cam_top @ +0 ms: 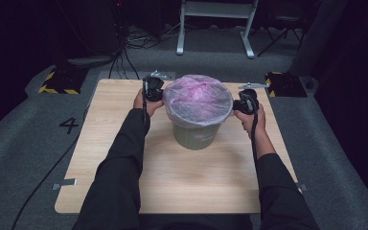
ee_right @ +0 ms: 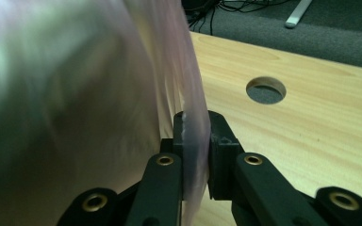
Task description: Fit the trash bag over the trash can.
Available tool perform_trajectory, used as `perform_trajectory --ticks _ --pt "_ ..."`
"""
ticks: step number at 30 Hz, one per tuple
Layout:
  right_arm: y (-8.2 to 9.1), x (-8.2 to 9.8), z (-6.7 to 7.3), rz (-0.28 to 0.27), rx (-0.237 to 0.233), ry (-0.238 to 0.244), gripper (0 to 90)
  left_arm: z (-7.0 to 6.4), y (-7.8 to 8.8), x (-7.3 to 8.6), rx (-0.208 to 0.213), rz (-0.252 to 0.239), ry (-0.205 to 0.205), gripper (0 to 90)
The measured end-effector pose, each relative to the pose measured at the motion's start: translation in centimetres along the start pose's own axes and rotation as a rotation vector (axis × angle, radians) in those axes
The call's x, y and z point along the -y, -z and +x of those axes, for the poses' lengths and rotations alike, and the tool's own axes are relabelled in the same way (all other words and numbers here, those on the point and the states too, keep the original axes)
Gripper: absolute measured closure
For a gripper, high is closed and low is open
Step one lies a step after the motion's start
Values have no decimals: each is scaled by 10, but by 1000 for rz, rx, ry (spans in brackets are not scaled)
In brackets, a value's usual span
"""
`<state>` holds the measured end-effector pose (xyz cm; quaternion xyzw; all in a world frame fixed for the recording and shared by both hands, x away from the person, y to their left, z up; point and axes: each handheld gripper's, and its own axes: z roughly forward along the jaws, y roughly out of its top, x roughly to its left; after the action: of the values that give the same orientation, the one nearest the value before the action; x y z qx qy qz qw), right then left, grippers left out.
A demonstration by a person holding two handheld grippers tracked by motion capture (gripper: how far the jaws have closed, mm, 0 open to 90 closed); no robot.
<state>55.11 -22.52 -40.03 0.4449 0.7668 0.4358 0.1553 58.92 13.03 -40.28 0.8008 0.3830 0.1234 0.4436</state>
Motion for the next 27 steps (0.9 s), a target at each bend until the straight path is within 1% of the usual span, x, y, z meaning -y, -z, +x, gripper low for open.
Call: perform_trajectory --ticks 1,2,4,6,7,8,10,11,12,13,15,16,17,19,20,22,24,25,26,27 --pt "1 4 -2 -2 7 -4 847 4 4 6 -13 -10 7 884" --pt "1 6 -3 -1 5 -10 846 4 6 8 -15 -20 14 874" --pt "3 10 -5 -10 7 -13 843 5 11 12 -22 -39 14 848" --pt "5 13 -6 -16 7 -8 832 5 16 15 -44 -56 15 791" --pt "6 14 -6 -19 12 -4 826 5 20 16 -44 -74 19 763" --pt "8 15 -6 -23 18 -2 805 4 23 17 -49 -88 18 689" --pt "13 14 -6 -35 31 8 775 3 31 17 -70 -106 11 599" --pt "15 14 -5 -42 48 20 744 2 36 17 -85 -118 6 552" --pt "19 13 -5 -47 68 31 703 2 41 17 -106 -131 7 469" --pt "22 12 -4 -57 80 46 665 2 47 17 -118 -146 11 415" --pt "30 11 -4 -77 88 63 601 4 61 18 -122 -181 9 336" --pt "35 10 -5 -89 81 72 580 4 70 18 -134 -193 -2 320" --pt "41 10 -5 -102 80 87 552 4 75 19 -138 -199 -8 309" --pt "49 9 -6 -111 78 104 508 3 87 22 -130 -213 -30 292" --pt "54 9 -7 -114 64 111 487 2 94 24 -127 -221 -50 292" --pt "63 11 -7 -133 42 144 460 -3 101 29 -105 -224 -84 282" --pt "70 15 -4 -127 39 184 426 -10 105 35 -85 -218 -126 282" --pt "73 16 -3 -131 33 202 410 -15 106 39 -59 -209 -147 281" --pt "75 19 -1 -135 14 216 404 -19 106 41 -51 -202 -164 277" --pt "77 20 1 -132 7 227 392 -24 105 44 -39 -194 -186 276"
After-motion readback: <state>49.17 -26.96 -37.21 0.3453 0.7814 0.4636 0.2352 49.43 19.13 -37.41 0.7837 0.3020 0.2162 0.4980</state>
